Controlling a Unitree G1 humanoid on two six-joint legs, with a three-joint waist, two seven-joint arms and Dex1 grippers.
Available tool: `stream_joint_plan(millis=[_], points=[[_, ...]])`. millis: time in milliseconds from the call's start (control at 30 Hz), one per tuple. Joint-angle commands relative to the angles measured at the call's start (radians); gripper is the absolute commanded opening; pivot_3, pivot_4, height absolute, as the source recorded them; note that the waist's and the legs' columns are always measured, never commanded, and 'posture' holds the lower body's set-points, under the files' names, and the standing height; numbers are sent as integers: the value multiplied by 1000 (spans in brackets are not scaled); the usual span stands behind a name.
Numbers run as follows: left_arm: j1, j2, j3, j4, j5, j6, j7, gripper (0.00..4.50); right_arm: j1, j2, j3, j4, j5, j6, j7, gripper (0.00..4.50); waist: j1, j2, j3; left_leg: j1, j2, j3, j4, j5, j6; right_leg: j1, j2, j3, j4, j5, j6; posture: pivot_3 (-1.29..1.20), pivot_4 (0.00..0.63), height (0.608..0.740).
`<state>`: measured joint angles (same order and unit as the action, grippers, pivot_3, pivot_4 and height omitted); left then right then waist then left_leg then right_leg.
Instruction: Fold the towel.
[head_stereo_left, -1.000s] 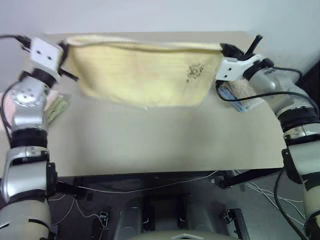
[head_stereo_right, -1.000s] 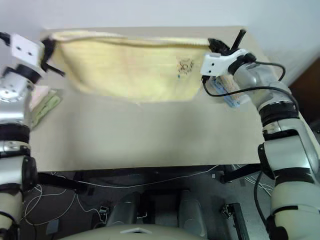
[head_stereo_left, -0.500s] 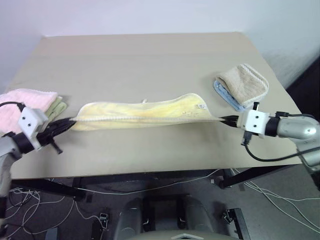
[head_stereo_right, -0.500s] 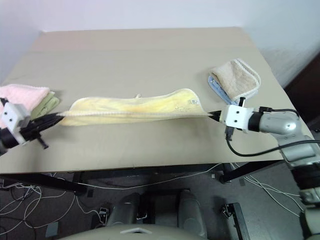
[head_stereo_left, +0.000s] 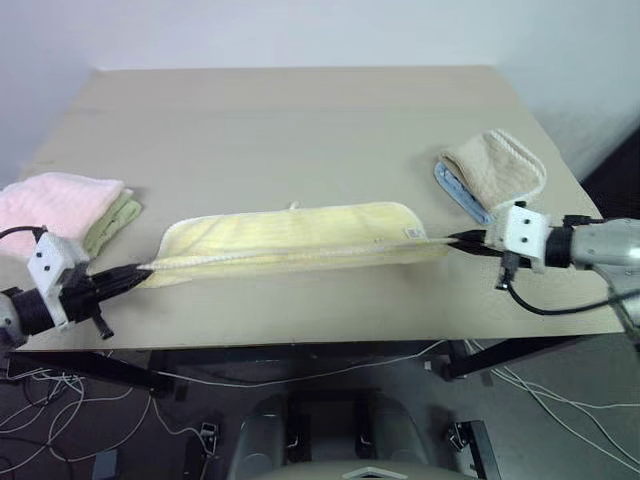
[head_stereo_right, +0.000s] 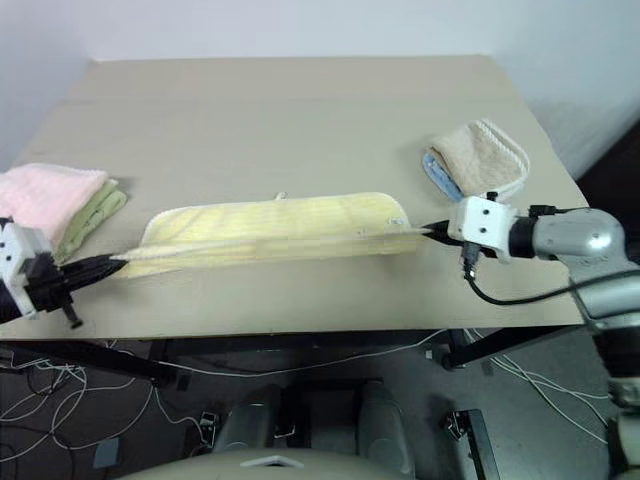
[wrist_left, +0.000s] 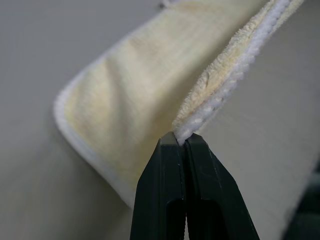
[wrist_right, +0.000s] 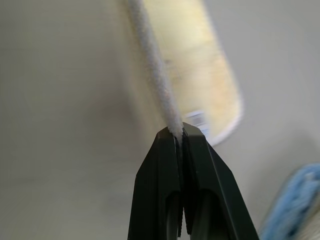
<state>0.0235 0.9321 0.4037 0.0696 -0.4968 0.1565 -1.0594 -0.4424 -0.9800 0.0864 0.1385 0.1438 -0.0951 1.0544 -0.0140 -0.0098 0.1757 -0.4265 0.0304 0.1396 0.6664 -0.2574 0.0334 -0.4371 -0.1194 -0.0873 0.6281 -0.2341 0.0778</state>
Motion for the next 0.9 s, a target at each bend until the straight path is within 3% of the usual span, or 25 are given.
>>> stream_joint_plan(millis=[33, 400, 733, 767, 900], points=[[-97, -24, -29, 106, 98, -68, 86, 0, -105, 59, 36, 157, -122, -70, -68, 38, -1, 0, 0, -1, 0, 1, 0, 1, 0, 2, 0, 0, 0, 0, 0, 0, 150, 740], [-402, -98, -212, 490, 354, -315, 236, 0, -361, 251, 127, 596, -300, -260, -223, 38, -4, 0, 0, -1, -1, 4, 0, 3, 2, 3, 3, 0, 2, 2, 4, 0, 150, 740], [-535, -151, -275, 709, 410, -409, 258, 0, -433, 299, 119, 756, -324, -332, -241, 38, -7, 0, 0, 0, 0, 8, 0, 3, 2, 3, 4, 0, 2, 2, 5, 0, 150, 740], [-539, -153, -274, 717, 407, -406, 261, 468, -434, 298, 116, 758, -321, -331, -239, 465, -7, 0, 0, 0, 0, 8, 0, 3, 2, 3, 4, 0, 2, 2, 5, 0, 150, 740], [-535, -155, -257, 720, 372, -396, 231, 1623, -435, 285, 96, 756, -318, -336, -268, 1615, -7, 0, 0, 0, 0, 8, 0, 3, 2, 3, 4, 0, 2, 2, 5, 0, 150, 740]])
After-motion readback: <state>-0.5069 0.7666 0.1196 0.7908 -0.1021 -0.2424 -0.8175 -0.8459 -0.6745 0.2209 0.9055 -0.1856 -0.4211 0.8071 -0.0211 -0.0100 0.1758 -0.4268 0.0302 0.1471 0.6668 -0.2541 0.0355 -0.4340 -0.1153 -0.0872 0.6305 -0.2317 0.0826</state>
